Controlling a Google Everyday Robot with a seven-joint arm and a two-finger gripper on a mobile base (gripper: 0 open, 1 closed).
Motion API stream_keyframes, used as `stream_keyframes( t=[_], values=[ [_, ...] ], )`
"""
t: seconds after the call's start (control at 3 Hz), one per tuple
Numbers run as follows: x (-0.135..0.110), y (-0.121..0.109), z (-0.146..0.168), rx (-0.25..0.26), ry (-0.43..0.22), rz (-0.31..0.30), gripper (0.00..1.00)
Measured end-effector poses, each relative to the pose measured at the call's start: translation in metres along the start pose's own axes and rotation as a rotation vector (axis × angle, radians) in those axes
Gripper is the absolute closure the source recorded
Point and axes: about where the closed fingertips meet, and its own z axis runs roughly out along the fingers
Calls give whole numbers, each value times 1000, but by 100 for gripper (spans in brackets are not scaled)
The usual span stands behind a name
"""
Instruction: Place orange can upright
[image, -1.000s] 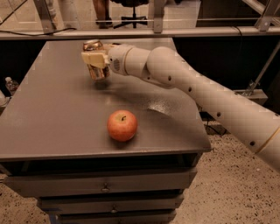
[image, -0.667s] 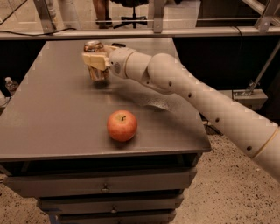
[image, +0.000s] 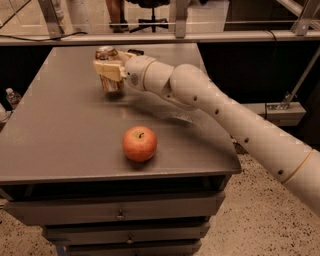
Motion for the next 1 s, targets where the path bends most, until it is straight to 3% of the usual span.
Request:
stream_keyframes(
  t=[0.33,1.0],
  values=[
    [3,2,0,-14,13,-5,83],
    [13,5,0,-32,35,3,36]
  ],
)
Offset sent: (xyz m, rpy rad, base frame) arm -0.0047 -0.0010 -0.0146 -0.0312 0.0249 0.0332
